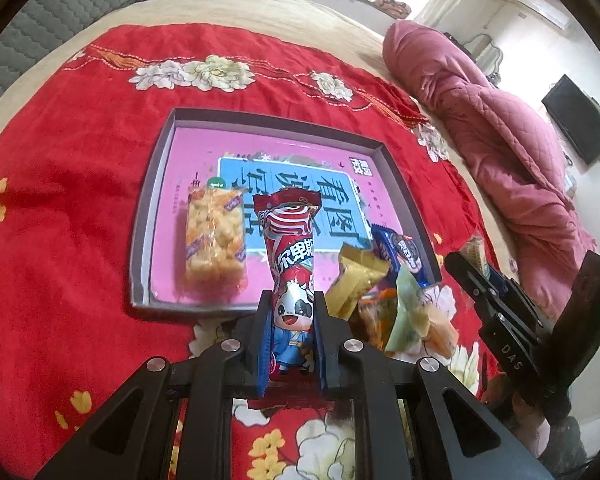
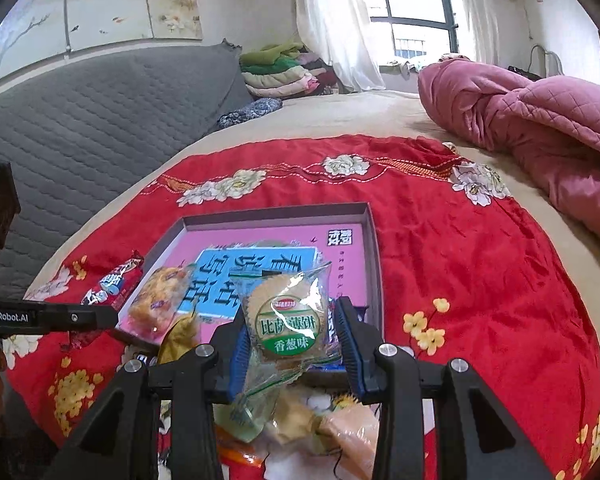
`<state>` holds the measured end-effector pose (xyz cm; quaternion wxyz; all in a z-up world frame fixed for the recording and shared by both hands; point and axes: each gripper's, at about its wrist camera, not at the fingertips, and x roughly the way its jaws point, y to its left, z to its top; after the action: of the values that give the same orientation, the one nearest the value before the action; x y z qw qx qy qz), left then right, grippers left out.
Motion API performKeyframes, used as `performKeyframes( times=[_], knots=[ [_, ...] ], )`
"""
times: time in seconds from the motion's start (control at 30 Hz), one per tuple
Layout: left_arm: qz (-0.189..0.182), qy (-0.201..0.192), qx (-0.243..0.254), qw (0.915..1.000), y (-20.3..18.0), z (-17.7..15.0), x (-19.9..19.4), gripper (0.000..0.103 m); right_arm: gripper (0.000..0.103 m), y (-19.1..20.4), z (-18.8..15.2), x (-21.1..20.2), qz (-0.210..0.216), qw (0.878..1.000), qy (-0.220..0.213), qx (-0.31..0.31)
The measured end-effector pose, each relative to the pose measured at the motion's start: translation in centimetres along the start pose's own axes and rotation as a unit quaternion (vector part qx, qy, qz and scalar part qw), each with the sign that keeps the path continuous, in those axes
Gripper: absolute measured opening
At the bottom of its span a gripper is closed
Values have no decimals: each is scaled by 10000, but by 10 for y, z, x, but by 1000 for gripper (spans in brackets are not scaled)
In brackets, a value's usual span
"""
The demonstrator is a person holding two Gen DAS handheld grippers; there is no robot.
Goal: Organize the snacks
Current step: 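Lift both held snacks and carry them over the pink tray box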
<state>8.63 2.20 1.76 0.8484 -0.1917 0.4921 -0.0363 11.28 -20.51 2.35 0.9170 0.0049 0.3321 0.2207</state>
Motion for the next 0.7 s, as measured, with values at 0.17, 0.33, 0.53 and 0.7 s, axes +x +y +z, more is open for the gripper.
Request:
performKeyframes(
  times=[0.17,0.33,0.53,0.7],
  knots=[
    [33,23,-48,10000,-1,10,10,17,40,-5,5,9,-90,9999,-5,48],
    [93,-3,-12,10000,-4,18,19,17,40,-10,7,21,-105,9998,72,144],
    [143,93,-80,9998,-6,26,34,17,40,-14,8,36,-66,9995,136,260],
    [188,158,-111,9996,-6,31,47,17,40,-15,7,47,-153,9994,226,223]
  ],
)
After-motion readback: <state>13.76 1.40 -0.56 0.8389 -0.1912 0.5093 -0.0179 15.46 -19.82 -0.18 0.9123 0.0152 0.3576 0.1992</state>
